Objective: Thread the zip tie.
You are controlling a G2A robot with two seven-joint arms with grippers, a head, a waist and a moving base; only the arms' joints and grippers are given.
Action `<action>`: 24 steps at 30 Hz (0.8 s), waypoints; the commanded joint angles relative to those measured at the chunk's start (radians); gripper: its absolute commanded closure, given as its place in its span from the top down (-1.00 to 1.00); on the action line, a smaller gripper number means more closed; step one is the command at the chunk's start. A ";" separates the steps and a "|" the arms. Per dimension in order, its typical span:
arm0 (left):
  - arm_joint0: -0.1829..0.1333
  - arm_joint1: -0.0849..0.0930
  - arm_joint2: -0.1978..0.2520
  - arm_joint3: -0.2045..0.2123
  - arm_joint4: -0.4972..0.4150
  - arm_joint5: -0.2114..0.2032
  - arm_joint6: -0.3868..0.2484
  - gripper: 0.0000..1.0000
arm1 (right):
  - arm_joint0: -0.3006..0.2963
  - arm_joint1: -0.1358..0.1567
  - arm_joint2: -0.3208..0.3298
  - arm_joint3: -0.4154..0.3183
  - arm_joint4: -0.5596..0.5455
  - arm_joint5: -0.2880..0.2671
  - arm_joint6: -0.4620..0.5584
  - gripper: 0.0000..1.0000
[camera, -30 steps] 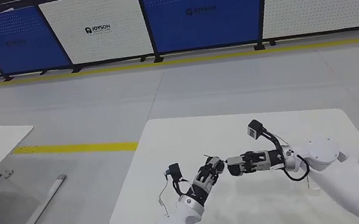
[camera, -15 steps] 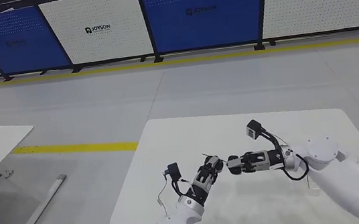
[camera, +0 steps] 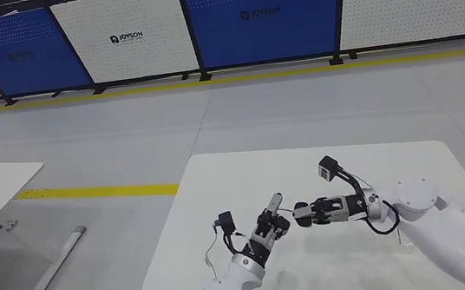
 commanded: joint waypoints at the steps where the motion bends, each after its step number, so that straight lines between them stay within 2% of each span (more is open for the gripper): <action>1: -0.005 0.000 -0.004 0.011 -0.018 -0.002 -0.029 1.00 | -0.009 0.003 0.013 -0.011 0.005 -0.006 0.022 -1.00; 4: -0.008 0.001 -0.015 0.025 -0.034 -0.023 -0.074 1.00 | -0.019 0.007 0.036 -0.003 0.037 -0.003 0.077 -1.00; 7: -0.009 0.001 -0.035 0.026 -0.033 -0.064 -0.072 1.00 | -0.018 0.007 0.053 0.018 0.046 0.015 0.094 -1.00; 18: -0.012 0.000 -0.032 0.030 -0.027 -0.066 -0.078 1.00 | -0.018 0.007 0.053 0.018 0.046 0.015 0.094 -1.00; 20: -0.014 -0.001 -0.032 0.033 -0.019 -0.076 -0.080 1.00 | -0.018 0.007 0.053 0.018 0.046 0.015 0.094 -1.00; 22: -0.014 -0.003 -0.033 0.041 -0.008 -0.101 -0.056 1.00 | -0.018 0.007 0.053 0.018 0.046 0.015 0.094 -1.00; 24: -0.014 -0.004 -0.033 0.041 -0.007 -0.103 -0.055 1.00 | -0.018 0.007 0.053 0.018 0.046 0.015 0.094 -1.00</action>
